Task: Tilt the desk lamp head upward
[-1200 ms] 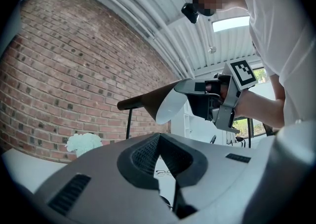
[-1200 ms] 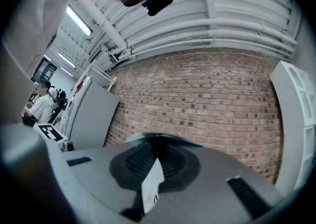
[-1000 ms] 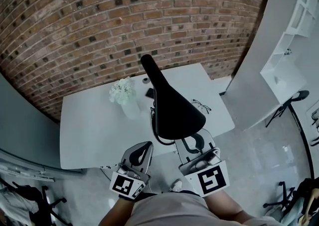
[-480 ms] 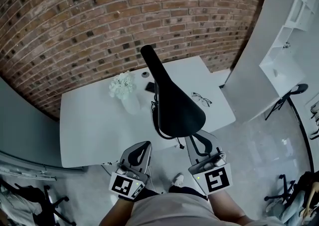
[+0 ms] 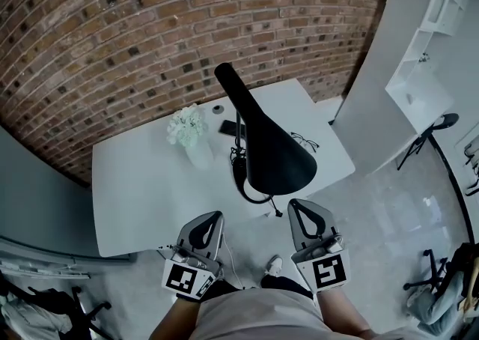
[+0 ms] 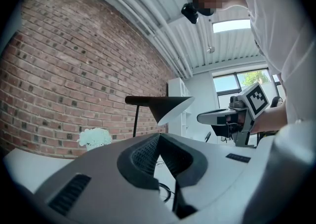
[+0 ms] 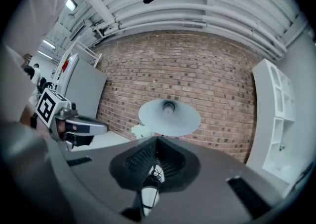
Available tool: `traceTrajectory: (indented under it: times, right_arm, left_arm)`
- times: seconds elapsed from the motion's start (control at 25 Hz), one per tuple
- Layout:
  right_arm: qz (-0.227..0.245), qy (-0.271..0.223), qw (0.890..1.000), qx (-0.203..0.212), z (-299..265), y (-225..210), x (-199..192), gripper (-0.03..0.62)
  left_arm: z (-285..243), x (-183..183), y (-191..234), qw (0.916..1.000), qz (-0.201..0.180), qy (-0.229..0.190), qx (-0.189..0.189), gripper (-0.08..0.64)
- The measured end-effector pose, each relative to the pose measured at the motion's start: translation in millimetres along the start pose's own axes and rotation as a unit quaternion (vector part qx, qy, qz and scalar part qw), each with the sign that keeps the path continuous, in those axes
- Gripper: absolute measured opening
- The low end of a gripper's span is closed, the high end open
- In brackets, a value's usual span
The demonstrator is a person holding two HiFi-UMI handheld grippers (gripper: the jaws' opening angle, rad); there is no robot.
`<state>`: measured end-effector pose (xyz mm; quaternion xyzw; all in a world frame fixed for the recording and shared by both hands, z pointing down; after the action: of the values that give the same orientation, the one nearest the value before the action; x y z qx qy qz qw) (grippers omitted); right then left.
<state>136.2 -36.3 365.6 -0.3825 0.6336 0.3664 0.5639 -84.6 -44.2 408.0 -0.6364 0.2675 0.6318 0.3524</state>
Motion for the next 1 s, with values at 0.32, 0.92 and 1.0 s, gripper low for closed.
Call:
traceTrajectory:
  times: [0.32,0.92,1.0]
  right_arm:
    - [-0.004,-0.004,1.000,-0.023,6,13,4,0.015]
    - [0.001,-0.008,1.000,-0.023,1,19,8,0.015]
    - [0.003,-0.008,1.000,-0.021,1,20,8,0.015]
  left_arm:
    - [0,3,3,0.9993,0.001,-0.009,-0.035,0.004]
    - [-9,7,4,0.9981,-0.001,-0.017,-0.060,0.004]
    - [-10,7,3,0.9980,0.000,-0.017,-0.061,0.004]
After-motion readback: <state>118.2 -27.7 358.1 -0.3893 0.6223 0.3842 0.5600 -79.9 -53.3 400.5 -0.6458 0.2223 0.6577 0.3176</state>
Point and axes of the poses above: the fingertips, and each gripper's own axes: z backward along the fingers, y to its left, x out of its top, the point moved 7 cm from there along z, backward along the fingers, and after that the axes turned 9 degrees about -z, right-handed, at the moved point
